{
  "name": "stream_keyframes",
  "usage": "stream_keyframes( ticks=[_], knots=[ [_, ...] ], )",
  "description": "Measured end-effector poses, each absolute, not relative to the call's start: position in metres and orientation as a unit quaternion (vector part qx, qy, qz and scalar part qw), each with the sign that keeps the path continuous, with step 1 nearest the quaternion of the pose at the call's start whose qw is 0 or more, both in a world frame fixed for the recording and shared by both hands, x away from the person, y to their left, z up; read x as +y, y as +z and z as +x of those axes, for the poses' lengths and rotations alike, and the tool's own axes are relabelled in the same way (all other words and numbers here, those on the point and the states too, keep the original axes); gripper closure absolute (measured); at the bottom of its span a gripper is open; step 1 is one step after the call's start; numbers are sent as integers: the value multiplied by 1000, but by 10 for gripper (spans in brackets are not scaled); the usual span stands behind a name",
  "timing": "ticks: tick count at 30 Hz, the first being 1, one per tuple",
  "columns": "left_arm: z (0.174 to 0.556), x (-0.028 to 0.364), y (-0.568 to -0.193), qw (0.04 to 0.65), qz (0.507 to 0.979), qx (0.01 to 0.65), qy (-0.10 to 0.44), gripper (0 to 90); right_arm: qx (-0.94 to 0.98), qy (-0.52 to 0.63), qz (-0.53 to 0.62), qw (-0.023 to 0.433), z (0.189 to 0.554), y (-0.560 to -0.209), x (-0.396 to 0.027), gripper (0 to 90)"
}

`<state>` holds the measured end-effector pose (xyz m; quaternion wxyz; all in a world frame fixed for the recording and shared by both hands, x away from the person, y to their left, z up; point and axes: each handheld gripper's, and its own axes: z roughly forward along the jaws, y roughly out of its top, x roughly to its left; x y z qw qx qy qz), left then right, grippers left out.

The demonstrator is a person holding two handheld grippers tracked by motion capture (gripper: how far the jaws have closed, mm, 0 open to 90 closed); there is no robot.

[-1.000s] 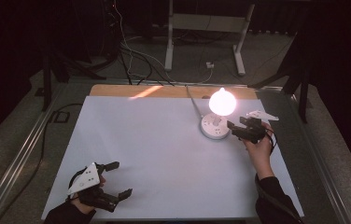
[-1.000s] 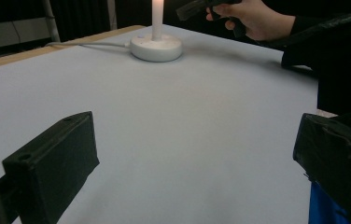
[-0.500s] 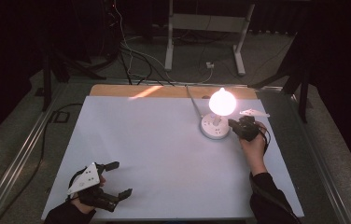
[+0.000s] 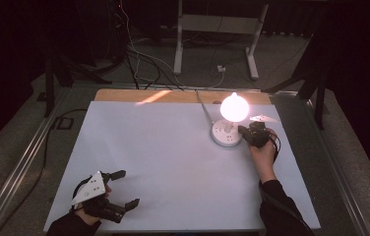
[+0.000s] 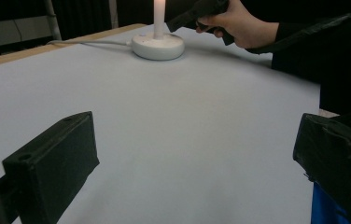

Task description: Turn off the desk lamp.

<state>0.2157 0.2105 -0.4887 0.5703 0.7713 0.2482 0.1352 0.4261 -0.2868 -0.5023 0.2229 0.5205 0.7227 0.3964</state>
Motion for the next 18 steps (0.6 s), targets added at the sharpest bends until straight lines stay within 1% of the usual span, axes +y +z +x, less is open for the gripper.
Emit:
stream_keyframes(
  ticks=[4,18],
  knots=[
    [216,210,-489,569,772,248,136,5,721,403,521,215,428,-505,-285,898],
    [215,209,-489,569,772,248,135,5,723,407,517,213,429,-509,-285,898]
  ],
)
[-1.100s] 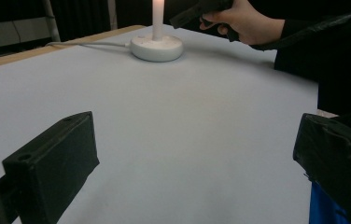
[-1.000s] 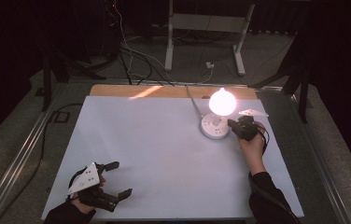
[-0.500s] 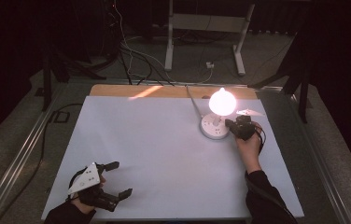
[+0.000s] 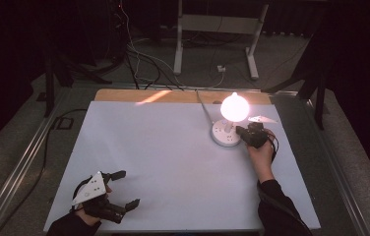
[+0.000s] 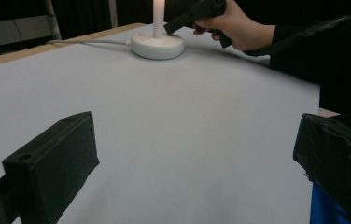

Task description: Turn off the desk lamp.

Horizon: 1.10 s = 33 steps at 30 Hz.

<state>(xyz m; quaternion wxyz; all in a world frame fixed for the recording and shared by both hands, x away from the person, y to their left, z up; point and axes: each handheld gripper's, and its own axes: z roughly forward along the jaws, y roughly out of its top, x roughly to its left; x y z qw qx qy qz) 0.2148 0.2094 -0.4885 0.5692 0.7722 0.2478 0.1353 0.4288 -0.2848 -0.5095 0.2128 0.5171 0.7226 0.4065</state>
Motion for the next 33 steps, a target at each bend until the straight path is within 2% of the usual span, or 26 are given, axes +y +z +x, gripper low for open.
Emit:
stream_keyframes(
  ticks=[9,20,33],
  knots=[
    [214,209,-488,571,772,246,134,5,716,422,518,203,429,-513,-287,899],
    [215,209,-488,571,772,246,133,5,706,438,510,222,425,-492,-288,898],
    [215,210,-489,571,772,247,133,5,708,426,519,220,428,-501,-290,899]
  ],
)
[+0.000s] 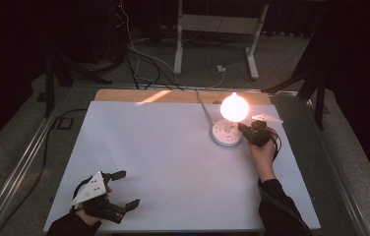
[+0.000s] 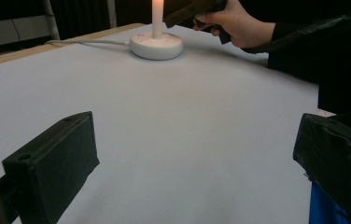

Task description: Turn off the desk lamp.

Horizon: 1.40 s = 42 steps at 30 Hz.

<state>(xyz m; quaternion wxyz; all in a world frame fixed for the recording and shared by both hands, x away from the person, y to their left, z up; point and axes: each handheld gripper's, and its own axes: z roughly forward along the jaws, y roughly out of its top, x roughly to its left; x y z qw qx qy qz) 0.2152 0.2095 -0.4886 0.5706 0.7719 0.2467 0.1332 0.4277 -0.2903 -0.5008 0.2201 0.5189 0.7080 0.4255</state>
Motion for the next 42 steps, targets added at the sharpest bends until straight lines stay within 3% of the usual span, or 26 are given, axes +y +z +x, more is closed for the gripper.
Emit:
stream_keyframes(
  ticks=[31,42],
  knots=[
    [215,209,-488,571,772,245,132,5,710,421,520,219,428,-514,-288,900],
    [215,209,-489,571,772,246,132,5,701,440,512,229,422,-489,-288,899]
  ],
)
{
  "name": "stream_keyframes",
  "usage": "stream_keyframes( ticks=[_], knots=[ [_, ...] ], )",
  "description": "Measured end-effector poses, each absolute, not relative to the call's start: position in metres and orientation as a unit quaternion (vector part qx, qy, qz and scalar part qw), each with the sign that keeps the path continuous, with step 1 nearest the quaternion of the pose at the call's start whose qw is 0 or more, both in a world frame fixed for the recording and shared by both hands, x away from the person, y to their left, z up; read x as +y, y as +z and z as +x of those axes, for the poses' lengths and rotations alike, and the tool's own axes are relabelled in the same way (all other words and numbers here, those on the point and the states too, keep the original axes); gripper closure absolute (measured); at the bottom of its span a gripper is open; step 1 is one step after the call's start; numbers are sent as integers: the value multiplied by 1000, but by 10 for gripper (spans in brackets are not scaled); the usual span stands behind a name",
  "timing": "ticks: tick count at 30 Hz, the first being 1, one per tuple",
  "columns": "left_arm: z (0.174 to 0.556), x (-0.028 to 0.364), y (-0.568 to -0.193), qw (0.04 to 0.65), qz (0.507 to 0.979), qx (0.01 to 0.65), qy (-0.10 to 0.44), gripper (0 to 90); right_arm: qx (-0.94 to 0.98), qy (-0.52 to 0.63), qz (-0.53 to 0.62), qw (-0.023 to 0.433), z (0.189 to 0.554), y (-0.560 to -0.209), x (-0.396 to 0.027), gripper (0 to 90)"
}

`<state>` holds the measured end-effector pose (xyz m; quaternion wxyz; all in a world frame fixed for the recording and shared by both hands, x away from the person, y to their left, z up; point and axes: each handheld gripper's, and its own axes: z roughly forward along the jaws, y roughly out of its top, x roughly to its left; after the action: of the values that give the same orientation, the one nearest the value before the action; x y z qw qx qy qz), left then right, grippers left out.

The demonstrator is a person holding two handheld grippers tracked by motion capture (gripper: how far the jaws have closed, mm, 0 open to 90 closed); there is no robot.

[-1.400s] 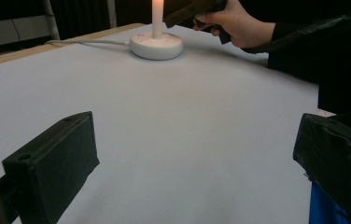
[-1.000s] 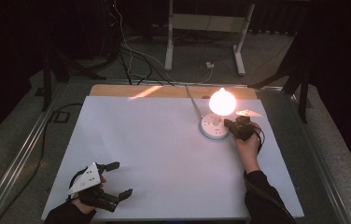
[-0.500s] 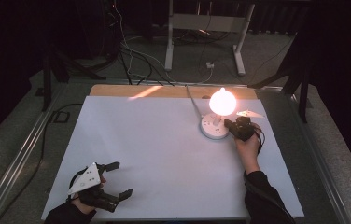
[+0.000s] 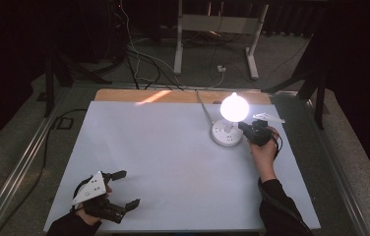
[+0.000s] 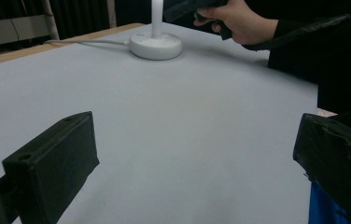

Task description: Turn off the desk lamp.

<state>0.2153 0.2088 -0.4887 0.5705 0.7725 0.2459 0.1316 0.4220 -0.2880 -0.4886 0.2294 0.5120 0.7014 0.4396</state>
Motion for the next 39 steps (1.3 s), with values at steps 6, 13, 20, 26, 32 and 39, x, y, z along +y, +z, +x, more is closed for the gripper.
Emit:
stream_keyframes(
  ticks=[6,13,20,26,32,39],
  knots=[
    [215,209,-489,571,772,246,133,5,698,441,514,232,421,-487,-291,898],
    [215,209,-489,570,772,246,133,5,698,440,514,234,421,-487,-291,898],
    [215,209,-489,569,773,246,132,5,703,432,516,229,423,-493,-290,898],
    [215,209,-489,569,773,246,133,5,708,425,516,228,424,-497,-289,898],
    [215,209,-489,569,774,245,133,5,711,417,518,227,425,-502,-290,898],
    [215,209,-489,569,774,245,132,5,714,411,521,223,426,-506,-290,898]
  ],
)
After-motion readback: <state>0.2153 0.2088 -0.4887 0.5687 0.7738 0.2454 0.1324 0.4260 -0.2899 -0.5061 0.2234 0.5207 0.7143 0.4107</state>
